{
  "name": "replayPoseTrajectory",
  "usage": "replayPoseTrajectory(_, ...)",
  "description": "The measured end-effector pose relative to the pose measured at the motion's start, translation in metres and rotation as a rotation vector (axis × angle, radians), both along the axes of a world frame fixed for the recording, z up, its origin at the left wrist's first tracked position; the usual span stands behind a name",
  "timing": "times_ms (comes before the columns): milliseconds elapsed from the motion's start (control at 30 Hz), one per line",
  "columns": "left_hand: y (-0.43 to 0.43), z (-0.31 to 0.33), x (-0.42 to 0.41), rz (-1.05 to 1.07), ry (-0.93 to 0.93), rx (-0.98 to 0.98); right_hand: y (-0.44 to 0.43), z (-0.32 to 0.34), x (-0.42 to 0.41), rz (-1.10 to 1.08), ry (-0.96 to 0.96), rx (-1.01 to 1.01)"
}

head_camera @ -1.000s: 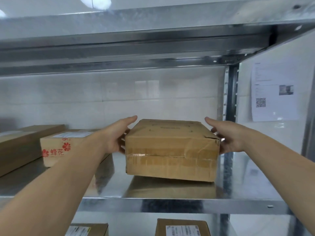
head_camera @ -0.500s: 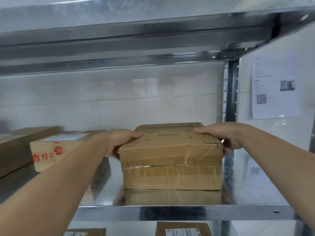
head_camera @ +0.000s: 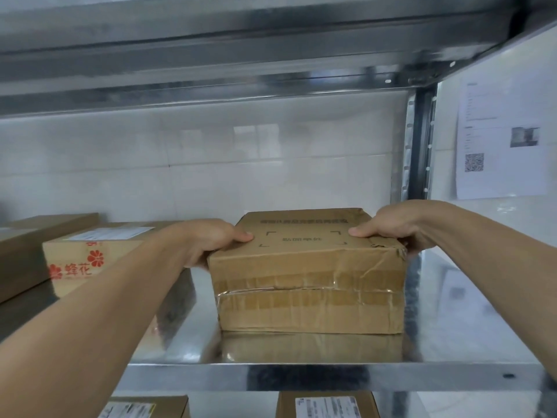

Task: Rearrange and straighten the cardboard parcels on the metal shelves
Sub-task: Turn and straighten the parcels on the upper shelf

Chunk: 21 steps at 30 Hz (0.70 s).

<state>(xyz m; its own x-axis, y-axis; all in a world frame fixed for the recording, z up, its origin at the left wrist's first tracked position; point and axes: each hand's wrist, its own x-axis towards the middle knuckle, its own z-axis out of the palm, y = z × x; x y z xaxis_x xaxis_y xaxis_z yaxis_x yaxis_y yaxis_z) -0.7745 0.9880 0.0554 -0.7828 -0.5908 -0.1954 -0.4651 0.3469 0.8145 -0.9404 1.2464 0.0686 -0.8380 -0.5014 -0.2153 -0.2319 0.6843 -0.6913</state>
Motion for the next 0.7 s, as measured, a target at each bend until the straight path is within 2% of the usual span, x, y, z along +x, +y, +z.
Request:
replayPoseTrajectory(133, 0.006, 0.001, 0.005, 0.016, -0.003, -0.028, 0.002, 0.001, 0.006, -0.005, 0.021, 0.001)
replayPoseTrajectory(367, 0.016, 0.011, 0.018, 0.009, 0.078, -0.061, 0.018, -0.001, 0.017, -0.016, 0.013, -0.144)
replayPoseTrajectory(567, 0.020, 0.016, 0.021, 0.043, 0.318, 0.026, 0.023, 0.006, 0.030, 0.034, 0.175, -0.355)
replayPoseTrajectory(700, 0.028, 0.022, 0.033, 0.034, 0.420, 0.155, 0.021, 0.005, 0.037, 0.013, 0.157, -0.514)
